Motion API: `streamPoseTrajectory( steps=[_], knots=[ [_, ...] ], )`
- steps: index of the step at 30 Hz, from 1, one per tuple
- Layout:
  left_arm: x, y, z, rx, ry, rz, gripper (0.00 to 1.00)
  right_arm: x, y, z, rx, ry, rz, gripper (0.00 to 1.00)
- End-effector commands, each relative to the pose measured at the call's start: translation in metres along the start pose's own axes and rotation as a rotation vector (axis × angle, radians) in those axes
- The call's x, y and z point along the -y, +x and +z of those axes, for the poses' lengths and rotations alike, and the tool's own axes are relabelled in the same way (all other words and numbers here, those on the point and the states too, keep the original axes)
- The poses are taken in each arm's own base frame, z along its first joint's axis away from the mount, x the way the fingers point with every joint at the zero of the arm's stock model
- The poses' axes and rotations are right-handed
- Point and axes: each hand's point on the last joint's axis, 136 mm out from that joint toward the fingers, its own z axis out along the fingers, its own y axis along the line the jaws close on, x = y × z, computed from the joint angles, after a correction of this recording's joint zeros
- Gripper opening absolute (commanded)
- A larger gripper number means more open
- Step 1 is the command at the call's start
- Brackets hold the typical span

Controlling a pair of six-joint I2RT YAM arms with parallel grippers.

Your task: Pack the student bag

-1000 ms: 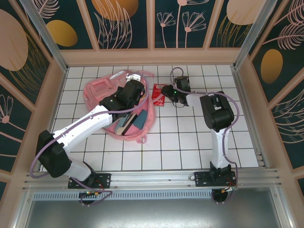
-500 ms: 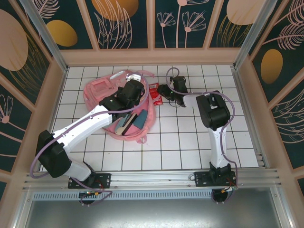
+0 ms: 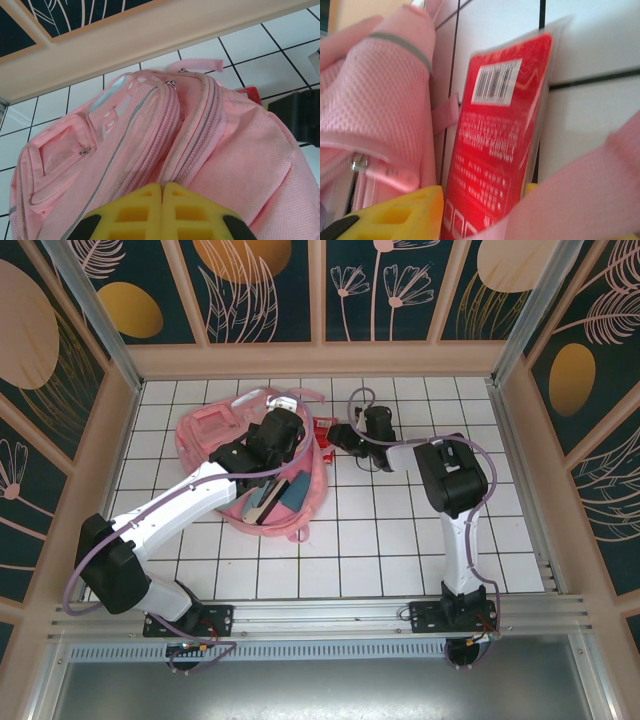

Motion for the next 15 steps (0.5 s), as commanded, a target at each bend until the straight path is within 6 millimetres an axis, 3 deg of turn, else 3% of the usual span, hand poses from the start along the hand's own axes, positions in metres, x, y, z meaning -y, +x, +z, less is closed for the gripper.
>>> streamPoseTrajectory(
  steps=[1,6,9,12,15],
  knots=[
    [-0.010,-0.010,-0.001,0.040,-0.033,-0.056,0.00,0.003,0.021,-0.014,-0.054,0.057,-0.018,0.48],
    [-0.011,-0.013,-0.004,0.047,-0.034,-0.061,0.00,0.024,-0.005,-0.047,0.081,0.273,-0.035,0.48],
    [-0.010,-0.012,-0.003,0.045,-0.032,-0.060,0.00,0.024,-0.024,-0.058,0.137,0.356,-0.061,0.48],
    [-0.010,-0.011,-0.003,0.044,-0.033,-0.058,0.00,0.011,-0.035,-0.054,0.152,0.360,-0.092,0.48],
    [-0.011,-0.012,-0.003,0.045,-0.034,-0.060,0.00,0.004,-0.039,-0.034,0.110,0.325,-0.084,0.48]
  ],
)
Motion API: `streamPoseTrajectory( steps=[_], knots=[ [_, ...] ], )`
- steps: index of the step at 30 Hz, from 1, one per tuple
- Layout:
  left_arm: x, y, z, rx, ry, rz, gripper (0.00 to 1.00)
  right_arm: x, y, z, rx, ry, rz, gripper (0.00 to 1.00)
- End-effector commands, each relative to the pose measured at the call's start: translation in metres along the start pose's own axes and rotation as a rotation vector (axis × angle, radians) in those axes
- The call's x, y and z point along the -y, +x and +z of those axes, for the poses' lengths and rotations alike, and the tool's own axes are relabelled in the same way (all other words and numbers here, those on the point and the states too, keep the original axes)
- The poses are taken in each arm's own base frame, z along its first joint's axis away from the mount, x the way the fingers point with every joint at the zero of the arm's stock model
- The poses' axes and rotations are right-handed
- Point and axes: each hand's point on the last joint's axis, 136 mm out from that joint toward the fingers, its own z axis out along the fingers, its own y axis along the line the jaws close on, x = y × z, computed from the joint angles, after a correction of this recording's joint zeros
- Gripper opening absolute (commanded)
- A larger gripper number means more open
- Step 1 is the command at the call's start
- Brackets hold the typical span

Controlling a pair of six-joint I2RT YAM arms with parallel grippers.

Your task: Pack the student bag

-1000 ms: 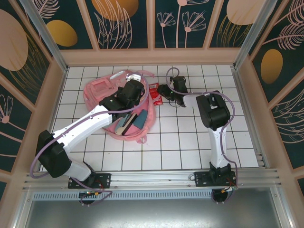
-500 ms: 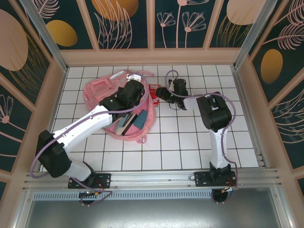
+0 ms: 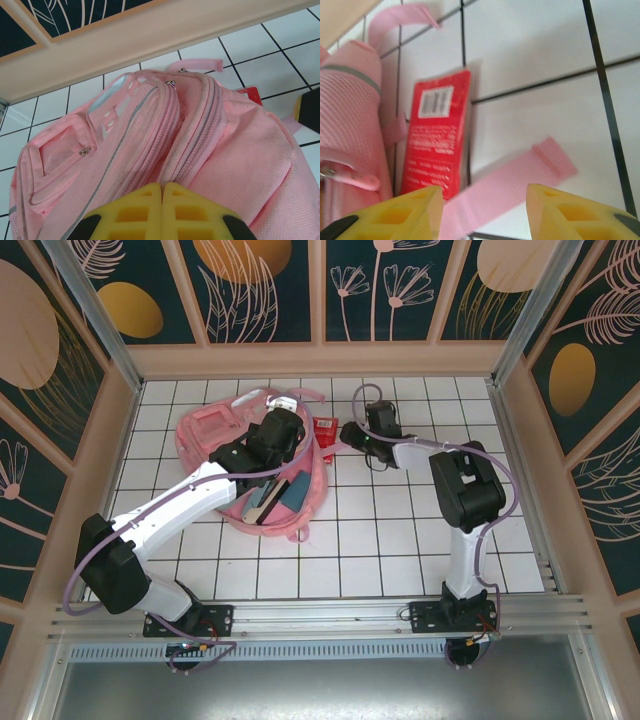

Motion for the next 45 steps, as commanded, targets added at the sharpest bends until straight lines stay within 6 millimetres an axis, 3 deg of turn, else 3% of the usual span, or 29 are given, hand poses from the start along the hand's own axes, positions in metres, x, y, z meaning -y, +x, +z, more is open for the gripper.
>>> streamPoseTrajectory(
  steps=[1,9,25,30,33,37,45],
  knots=[
    [-0.011,-0.012,-0.003,0.046,-0.035,-0.060,0.00,-0.010,-0.009,0.014,-0.010,0.017,-0.021,0.48],
    [-0.010,-0.011,-0.002,0.043,-0.035,-0.055,0.00,-0.011,0.008,0.054,-0.105,-0.038,0.018,0.45],
    [-0.008,-0.012,-0.003,0.044,-0.019,-0.062,0.00,-0.040,0.056,0.080,-0.243,-0.184,0.049,0.34],
    [-0.007,-0.011,-0.002,0.041,-0.016,-0.062,0.00,-0.041,0.056,0.085,-0.250,-0.179,0.040,0.13],
    [-0.008,-0.012,-0.003,0.043,-0.019,-0.063,0.00,-0.038,0.053,0.082,-0.236,-0.167,0.033,0.00],
    [-0.009,-0.012,-0.003,0.044,-0.022,-0.062,0.00,-0.033,0.038,0.068,-0.183,-0.147,0.034,0.00],
    [-0.010,-0.012,-0.003,0.045,-0.027,-0.063,0.00,-0.010,-0.019,0.005,0.031,-0.093,0.051,0.00]
  ],
)
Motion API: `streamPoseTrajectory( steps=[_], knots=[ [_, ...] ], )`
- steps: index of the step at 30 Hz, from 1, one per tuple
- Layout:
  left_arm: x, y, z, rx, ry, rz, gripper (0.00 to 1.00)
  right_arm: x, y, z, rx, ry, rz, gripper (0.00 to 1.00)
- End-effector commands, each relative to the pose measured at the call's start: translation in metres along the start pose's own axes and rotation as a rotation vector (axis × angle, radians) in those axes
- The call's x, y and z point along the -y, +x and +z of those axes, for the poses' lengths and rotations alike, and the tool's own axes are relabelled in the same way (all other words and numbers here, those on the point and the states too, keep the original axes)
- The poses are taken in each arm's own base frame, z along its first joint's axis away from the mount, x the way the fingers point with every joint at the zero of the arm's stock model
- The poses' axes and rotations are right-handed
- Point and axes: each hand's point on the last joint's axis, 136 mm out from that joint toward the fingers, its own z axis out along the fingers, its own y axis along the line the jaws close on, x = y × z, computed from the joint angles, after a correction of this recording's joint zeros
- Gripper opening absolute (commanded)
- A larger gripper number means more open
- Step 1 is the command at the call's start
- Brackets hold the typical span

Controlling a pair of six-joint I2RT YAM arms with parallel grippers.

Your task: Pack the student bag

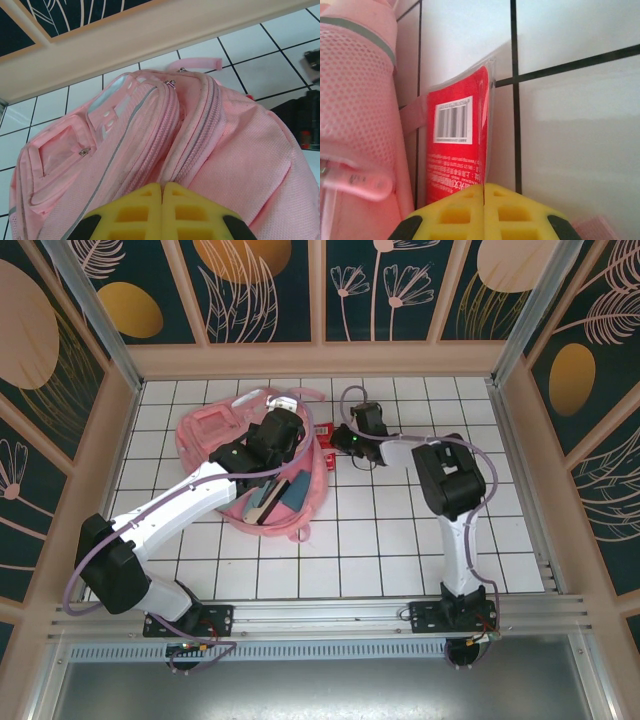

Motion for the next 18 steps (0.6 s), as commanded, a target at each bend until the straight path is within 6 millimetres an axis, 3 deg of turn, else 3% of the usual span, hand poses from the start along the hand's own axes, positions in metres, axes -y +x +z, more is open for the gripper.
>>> streamPoseTrajectory(
  steps=[1,9,13,18],
  knots=[
    [-0.010,-0.011,-0.003,0.044,-0.030,-0.059,0.00,0.005,-0.047,-0.044,0.163,0.040,0.003,0.00],
    [-0.011,-0.012,-0.004,0.045,-0.036,-0.059,0.00,0.033,-0.068,-0.096,0.264,0.093,0.059,0.00],
    [-0.013,-0.012,-0.003,0.046,-0.047,-0.061,0.00,0.035,-0.063,-0.096,0.239,0.094,0.058,0.00],
    [-0.037,-0.016,-0.010,0.065,-0.172,-0.065,0.00,0.038,-0.052,-0.090,0.207,0.077,0.078,0.00]
  ],
)
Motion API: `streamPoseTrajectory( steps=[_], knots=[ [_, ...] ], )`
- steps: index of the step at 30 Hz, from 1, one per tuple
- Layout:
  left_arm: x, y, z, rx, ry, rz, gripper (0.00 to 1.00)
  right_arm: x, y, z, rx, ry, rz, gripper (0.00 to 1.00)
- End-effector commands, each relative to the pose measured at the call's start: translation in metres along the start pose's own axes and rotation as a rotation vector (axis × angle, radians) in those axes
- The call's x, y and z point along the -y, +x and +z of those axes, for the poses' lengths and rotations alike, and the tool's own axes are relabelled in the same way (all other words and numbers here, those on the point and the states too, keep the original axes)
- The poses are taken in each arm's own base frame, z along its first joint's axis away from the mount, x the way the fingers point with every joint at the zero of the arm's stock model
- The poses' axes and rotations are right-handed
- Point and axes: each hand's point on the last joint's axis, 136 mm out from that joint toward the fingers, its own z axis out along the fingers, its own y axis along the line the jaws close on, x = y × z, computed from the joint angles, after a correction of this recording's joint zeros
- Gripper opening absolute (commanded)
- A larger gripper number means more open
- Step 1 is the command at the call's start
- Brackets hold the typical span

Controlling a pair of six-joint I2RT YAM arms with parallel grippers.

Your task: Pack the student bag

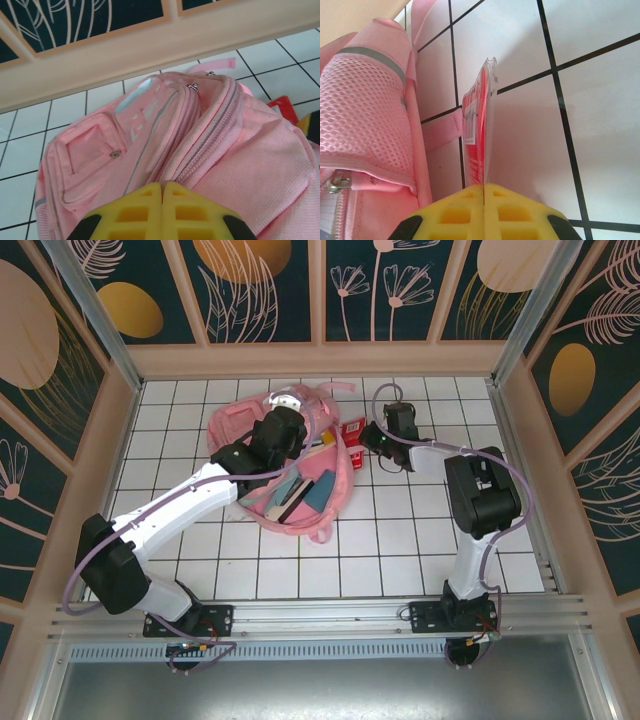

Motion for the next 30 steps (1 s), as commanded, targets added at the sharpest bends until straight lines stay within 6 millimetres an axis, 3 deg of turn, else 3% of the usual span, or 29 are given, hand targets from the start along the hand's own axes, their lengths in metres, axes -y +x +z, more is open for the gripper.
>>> streamPoseTrajectory(
  steps=[1,4,6,9,13,20,26,30],
  knots=[
    [-0.053,-0.004,-0.011,0.013,-0.243,-0.002,0.00,0.003,-0.024,-0.014,0.079,0.003,0.018,0.03],
    [-0.061,-0.005,-0.016,0.024,-0.275,-0.005,0.00,0.012,-0.017,-0.010,0.067,0.031,0.038,0.04],
    [-0.056,-0.003,-0.015,0.019,-0.239,-0.011,0.00,0.023,-0.013,-0.008,0.064,0.068,0.061,0.04],
    [-0.049,0.001,-0.012,0.011,-0.201,-0.015,0.00,0.032,-0.004,-0.001,0.042,0.069,0.080,0.27],
    [-0.052,0.000,-0.012,0.010,-0.222,-0.006,0.00,0.029,-0.005,-0.001,0.043,0.045,0.069,0.39],
    [-0.070,-0.001,-0.017,0.019,-0.330,0.020,0.00,0.024,-0.010,0.018,-0.029,0.031,0.023,0.40],
    [-0.066,0.001,-0.014,0.012,-0.309,0.019,0.00,0.046,-0.002,0.027,-0.054,0.090,0.043,0.40],
    [-0.061,0.001,-0.012,0.010,-0.285,0.016,0.00,0.044,0.011,0.034,-0.114,0.032,0.036,0.37]
  ],
)
